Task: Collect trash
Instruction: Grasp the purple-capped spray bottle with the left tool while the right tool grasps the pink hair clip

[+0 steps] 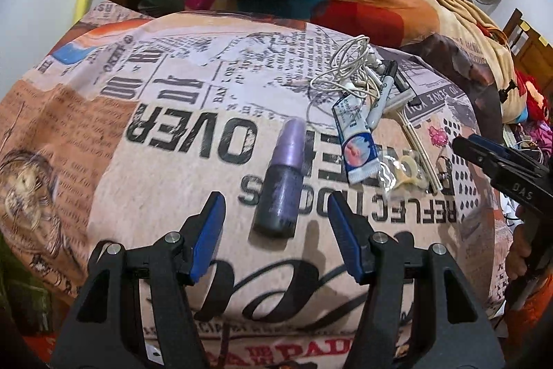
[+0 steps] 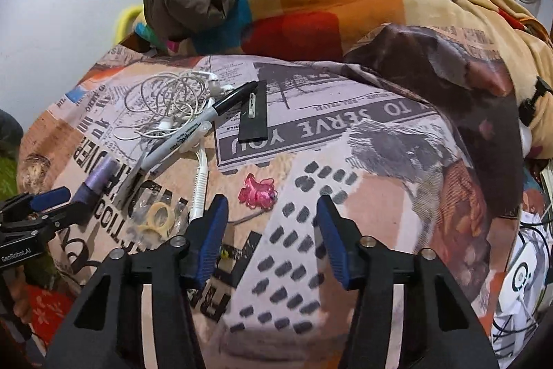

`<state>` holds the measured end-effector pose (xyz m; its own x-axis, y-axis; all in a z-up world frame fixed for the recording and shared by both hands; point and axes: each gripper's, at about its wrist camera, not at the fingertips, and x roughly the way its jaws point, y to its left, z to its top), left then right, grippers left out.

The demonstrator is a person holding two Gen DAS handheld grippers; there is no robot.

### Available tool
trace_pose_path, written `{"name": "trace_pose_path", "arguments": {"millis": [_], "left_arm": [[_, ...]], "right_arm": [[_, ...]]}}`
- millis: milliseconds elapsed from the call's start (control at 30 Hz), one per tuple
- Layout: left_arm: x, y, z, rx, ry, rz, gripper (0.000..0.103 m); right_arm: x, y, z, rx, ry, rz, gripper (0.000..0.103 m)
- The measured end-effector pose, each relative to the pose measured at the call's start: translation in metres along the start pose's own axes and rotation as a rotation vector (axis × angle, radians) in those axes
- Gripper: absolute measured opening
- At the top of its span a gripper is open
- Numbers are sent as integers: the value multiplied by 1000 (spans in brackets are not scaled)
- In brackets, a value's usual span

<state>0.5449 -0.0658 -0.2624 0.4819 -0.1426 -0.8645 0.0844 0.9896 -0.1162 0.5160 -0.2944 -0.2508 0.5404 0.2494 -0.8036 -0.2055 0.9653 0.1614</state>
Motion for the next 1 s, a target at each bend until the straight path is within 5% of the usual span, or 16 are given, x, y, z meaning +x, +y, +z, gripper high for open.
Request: {"name": "trace_pose_path", "arguments": {"millis": [200, 333, 400, 600, 1000], "left_arm": [[12, -5, 4, 34, -8, 8, 59], [19, -6, 6, 55, -15, 24, 46], [23, -6, 7, 56, -2, 10, 40], [24, -15, 5, 90, -8, 12, 25], [-5, -9, -3, 27, -22, -23, 25]], "right_arm": [[9, 11, -2, -51, -11, -46, 44], [14, 20, -2, -102, -33, -99, 43], [15, 24, -3, -134, -44, -118, 32], [18, 25, 3, -137, -9, -94, 26], [-17, 22, 7, -76, -25, -31, 25]]}}
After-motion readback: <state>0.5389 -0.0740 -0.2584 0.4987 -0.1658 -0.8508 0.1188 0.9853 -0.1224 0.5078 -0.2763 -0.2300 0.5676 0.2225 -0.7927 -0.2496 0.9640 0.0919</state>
